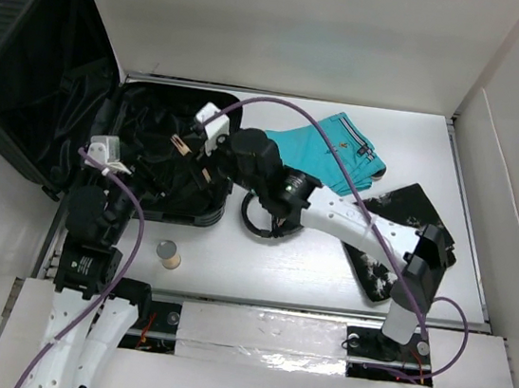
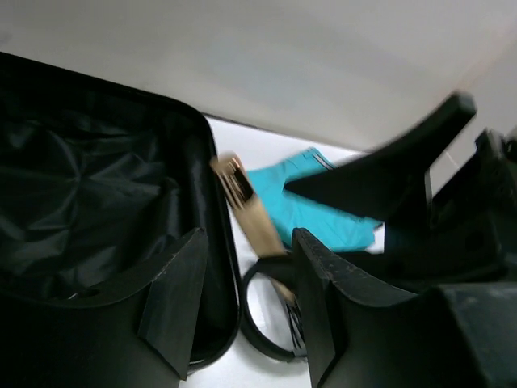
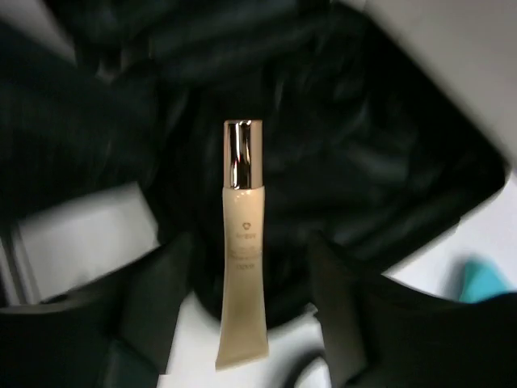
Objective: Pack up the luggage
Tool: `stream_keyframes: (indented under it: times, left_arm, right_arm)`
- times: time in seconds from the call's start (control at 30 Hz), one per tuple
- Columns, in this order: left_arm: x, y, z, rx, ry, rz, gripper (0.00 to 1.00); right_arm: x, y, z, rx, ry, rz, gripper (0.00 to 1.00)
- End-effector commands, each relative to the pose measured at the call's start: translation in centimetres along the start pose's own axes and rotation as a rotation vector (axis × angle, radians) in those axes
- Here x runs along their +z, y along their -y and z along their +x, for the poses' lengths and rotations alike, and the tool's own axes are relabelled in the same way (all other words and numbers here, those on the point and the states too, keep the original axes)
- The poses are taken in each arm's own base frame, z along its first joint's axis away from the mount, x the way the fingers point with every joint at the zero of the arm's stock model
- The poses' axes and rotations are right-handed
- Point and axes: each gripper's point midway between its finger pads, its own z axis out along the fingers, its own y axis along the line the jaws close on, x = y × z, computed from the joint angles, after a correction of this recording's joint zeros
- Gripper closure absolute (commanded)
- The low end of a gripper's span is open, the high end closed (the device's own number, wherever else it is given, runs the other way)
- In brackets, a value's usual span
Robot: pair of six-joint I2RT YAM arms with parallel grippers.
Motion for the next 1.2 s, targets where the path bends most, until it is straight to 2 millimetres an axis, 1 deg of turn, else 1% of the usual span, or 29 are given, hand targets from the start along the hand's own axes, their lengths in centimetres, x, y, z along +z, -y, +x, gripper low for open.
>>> stream_keyframes:
  times: [0.0, 0.03, 0.1, 0.13, 0.17, 0.2, 0.23, 0.27, 0.3, 0.33, 0.37, 0.4, 0.43, 0.47, 0.5, 0.53, 0.57, 0.6, 0.67, 0.7, 0.73, 0.8, 0.83, 0.87, 0.9, 0.93, 1.03, 1.1, 1.17]
  left_arm:
    - [-2.0, -0.3, -4.8, -0.019, 0.18, -0.087, 0.56]
    - [-2.5, -0.9, -5.3, -0.026, 0.211, -0.122, 0.56]
    - [-3.2, -0.9, -5.8, -0.031, 0.249, -0.123, 0.55]
    - [-3.3, -0.8, -5.9, -0.033, 0.255, -0.123, 0.55]
    - [-3.3, -0.8, -5.9, -0.033, 0.253, -0.121, 0.54]
    - [-3.2, -0.7, -5.9, -0.032, 0.25, -0.117, 0.54]
    - [-3.1, -0.5, -5.7, -0.031, 0.241, -0.105, 0.54]
    - [-3.1, -0.4, -5.8, -0.031, 0.244, -0.1, 0.54]
    - [-3.0, -0.5, -5.8, -0.03, 0.24, -0.103, 0.54]
    - [-3.0, -0.5, -5.8, -0.032, 0.243, -0.109, 0.54]
    - [-3.1, -0.5, -5.8, -0.032, 0.243, -0.109, 0.54]
    - [-3.2, -0.5, -5.8, -0.033, 0.244, -0.106, 0.54]
    - [-3.2, -0.5, -5.8, -0.033, 0.247, -0.105, 0.54]
    - [-3.2, -0.5, -5.9, -0.034, 0.25, -0.105, 0.54]
    - [-3.1, -0.5, -5.9, -0.036, 0.249, -0.109, 0.54]
    - [-3.1, -0.6, -5.9, -0.038, 0.247, -0.113, 0.54]
    - [-3.1, -0.6, -5.9, -0.037, 0.249, -0.112, 0.53]
    - [-3.3, -0.5, -5.9, -0.036, 0.252, -0.108, 0.51]
    - [-3.4, -0.5, -6.0, -0.036, 0.257, -0.108, 0.49]
    - [-3.3, -0.5, -6.0, -0.036, 0.257, -0.11, 0.49]
    - [-3.2, -0.5, -6.0, -0.036, 0.251, -0.109, 0.49]
    - [-3.2, -0.4, -5.9, -0.036, 0.251, -0.102, 0.49]
    - [-3.3, -0.3, -6.0, -0.036, 0.255, -0.1, 0.49]
    - [-3.5, -0.4, -6.1, -0.036, 0.261, -0.102, 0.49]
    - [-3.5, -0.4, -6.3, -0.035, 0.267, -0.106, 0.49]
    - [-3.5, -0.4, -6.3, -0.035, 0.266, -0.108, 0.49]
    - [-3.7, -0.3, -6.3, -0.035, 0.271, -0.104, 0.49]
    - [-3.7, -0.3, -6.4, -0.035, 0.272, -0.103, 0.49]
    - [-3.7, -0.3, -6.4, -0.033, 0.271, -0.104, 0.49]
  right_arm:
    - [3.2, -1.0, 0.9, -0.028, -0.017, -0.079, 0.23]
    - [3.4, -1.2, 1.9, -0.012, -0.023, -0.082, 0.18]
    - [2.8, -2.3, 3.0, 0.009, -0.014, -0.133, 0.18]
    - [1.7, -2.4, 1.2, 0.029, 0.064, -0.144, 0.19]
    - [1.3, -3.1, 4.1, 0.036, 0.025, -0.173, 0.21]
    - [0.7, -3.9, 4.5, 0.04, 0.032, -0.217, 0.23]
    - [0.0, -4.6, 4.3, 0.042, 0.047, -0.239, 0.3]
    - [-0.3, -5.4, 5.7, 0.035, 0.023, -0.257, 0.39]
    - [-0.7, -6.7, 6.4, 0.018, 0.022, -0.278, 0.59]
    - [-0.8, -7.4, 6.0, 0.015, 0.037, -0.291, 0.62]
    - [-0.8, -8.2, 6.7, 0.004, 0.028, -0.305, 0.62]
    - [-0.8, -9.1, 7.6, -0.004, 0.014, -0.33, 0.6]
    - [-0.7, -9.9, 8.3, -0.01, 0.001, -0.349, 0.45]
    - [-0.3, -11.1, 9.7, -0.019, -0.031, -0.372, 0.34]
    - [0.0, -11.3, 10.2, -0.022, -0.044, -0.375, 0.22]
    - [0.0, -12.2, 10.8, -0.028, -0.06, -0.391, 0.08]
    - [0.0, -13.3, 11.3, -0.035, -0.069, -0.409, 0.05]
    - [0.4, -13.6, 12.3, -0.037, -0.088, -0.418, 0.04]
    - [0.4, -15.1, 12.9, -0.061, -0.09, -0.449, 0.03]
    - [0.7, -15.6, 13.8, -0.071, -0.108, -0.455, 0.03]
    - [0.8, -16.3, 13.6, -0.08, -0.113, -0.469, 0.03]
    - [1.3, -17.1, 14.2, -0.096, -0.134, -0.486, 0.03]
    - [1.8, -17.3, 15.0, -0.102, -0.15, -0.485, 0.03]
    - [2.3, -17.3, 14.6, -0.109, -0.136, -0.482, 0.02]
    - [2.7, -17.3, 14.8, -0.11, -0.138, -0.476, 0.02]
    - [3.4, -17.4, 15.7, -0.112, -0.154, -0.465, 0.02]
    - [4.8, -17.6, 15.0, -0.109, -0.114, -0.452, 0.03]
    - [5.9, -17.4, 15.3, -0.092, -0.102, -0.418, 0.04]
    - [6.7, -17.1, 14.4, -0.064, -0.056, -0.378, 0.06]
